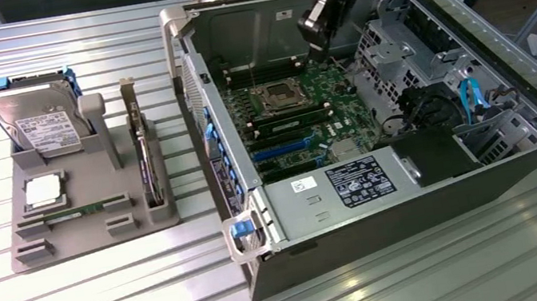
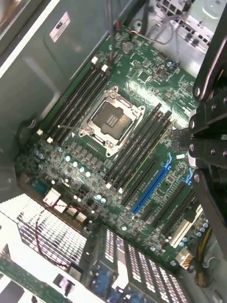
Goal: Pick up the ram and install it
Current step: 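Press down the ram until it locks into place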
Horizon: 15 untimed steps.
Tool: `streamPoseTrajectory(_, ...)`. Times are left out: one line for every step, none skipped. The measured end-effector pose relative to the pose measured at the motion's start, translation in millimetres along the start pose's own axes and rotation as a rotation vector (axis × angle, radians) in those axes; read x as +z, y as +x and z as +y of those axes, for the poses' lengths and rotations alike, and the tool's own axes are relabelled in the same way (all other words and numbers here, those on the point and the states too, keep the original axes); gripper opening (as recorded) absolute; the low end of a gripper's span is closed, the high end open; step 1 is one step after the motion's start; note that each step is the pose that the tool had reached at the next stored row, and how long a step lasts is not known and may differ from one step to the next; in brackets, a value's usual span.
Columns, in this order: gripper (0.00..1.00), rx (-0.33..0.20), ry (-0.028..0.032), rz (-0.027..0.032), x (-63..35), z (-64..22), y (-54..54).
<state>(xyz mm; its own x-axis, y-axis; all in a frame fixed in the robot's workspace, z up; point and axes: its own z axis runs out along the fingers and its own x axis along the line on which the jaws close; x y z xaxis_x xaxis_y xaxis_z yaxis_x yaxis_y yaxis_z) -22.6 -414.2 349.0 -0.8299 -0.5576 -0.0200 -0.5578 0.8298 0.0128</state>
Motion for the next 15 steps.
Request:
streamPoseTrajectory(0.1,0.023,0.0004,-0.0004,0.0,0.0,0.0)
streamPoseTrajectory(0.1,0.048,0.0009,-0.0007,0.0,0.0,0.0)
streamPoseTrajectory(0.1,0.073,0.0014,-0.001,0.0,0.0,0.0)
streamPoseTrajectory(0.1,0.098,0.002,-0.0013,0.0,0.0,0.0)
streamPoseTrajectory(0.1,0.12,0.0024,-0.0016,0.0,0.0,0.0)
streamPoseTrajectory(0.1,0.135,0.0027,-0.0018,0.0,0.0,0.0)
streamPoseTrajectory(0.1,0.159,0.0031,-0.0021,0.0,0.0,0.0)
streamPoseTrajectory(0.1,0.18,0.0036,-0.0023,0.0,0.0,0.0)
streamPoseTrajectory(0.1,0.2,0.004,-0.0026,0.0,0.0,0.0)
streamPoseTrajectory(0.1,0.226,0.0045,-0.003,0.1,0.0,0.0)
streamPoseTrajectory(0.1,0.259,0.0051,-0.0034,0.1,0.0,0.0)
streamPoseTrajectory(0.1,0.277,0.0056,-0.0036,0.1,0.0,0.0)
streamPoseTrajectory(0.1,0.297,0.006,-0.0039,0.1,0.0,0.0)
streamPoseTrajectory(0.1,0.315,0.0063,-0.0041,0.1,0.0,0.0)
streamPoseTrajectory(0.1,0.332,0.0067,-0.0044,0.1,0.0,0.0)
